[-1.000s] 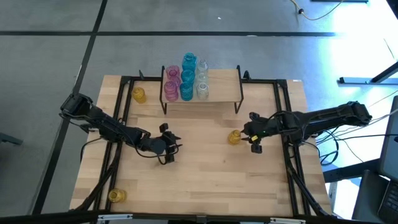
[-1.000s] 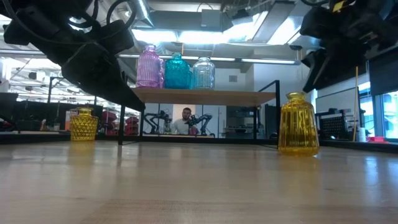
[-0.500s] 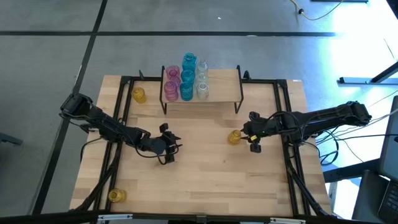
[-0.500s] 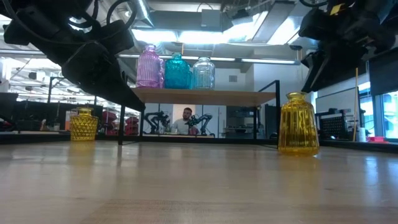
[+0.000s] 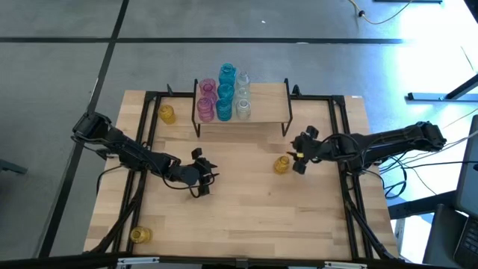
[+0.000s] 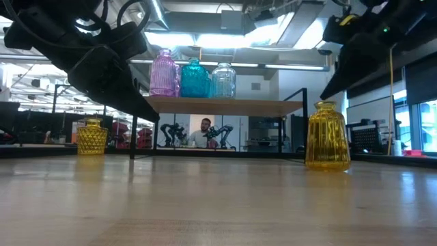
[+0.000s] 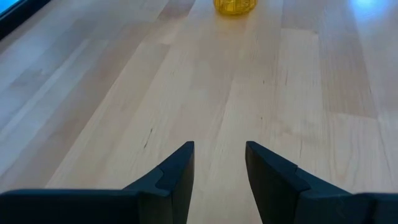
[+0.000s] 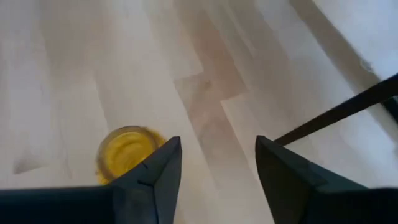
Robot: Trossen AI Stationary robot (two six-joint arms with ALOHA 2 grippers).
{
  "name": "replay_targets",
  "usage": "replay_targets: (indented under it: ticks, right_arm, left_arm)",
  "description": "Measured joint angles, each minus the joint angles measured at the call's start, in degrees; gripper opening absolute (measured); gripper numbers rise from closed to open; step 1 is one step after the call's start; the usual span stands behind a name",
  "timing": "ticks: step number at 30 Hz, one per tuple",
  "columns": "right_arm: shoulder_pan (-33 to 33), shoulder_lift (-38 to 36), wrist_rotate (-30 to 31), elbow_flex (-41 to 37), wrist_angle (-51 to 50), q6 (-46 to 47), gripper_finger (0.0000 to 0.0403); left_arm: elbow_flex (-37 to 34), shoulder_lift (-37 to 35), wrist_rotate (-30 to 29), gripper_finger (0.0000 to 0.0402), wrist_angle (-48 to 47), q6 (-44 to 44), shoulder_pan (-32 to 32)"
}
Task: Sort vases onto shelf
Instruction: Put the top right yellow flower vase on the shelf
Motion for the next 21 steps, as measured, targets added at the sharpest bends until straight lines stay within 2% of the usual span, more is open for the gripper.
replay_targets:
  ticks: [8,16,21]
  right_arm:
    - [0.08,0.00,-3.49,0.00,-0.20,-11.67,0.0209]
    - [0.02,0.00,-12.84,0.00,0.37,-12.05,0.0210]
    - [0.01,0.80,-14.08,0.00,0.48,-12.05,0.0219]
  left_arm:
    - [0.00,-0.02,0.13,0.0137,-0.02,0.00,0.00]
    - [0.00,-0.02,0.17,0.0137,-0.02,0.00,0.00]
    - [0.00,0.00,0.17,0.0137,0.00,0.00,0.00]
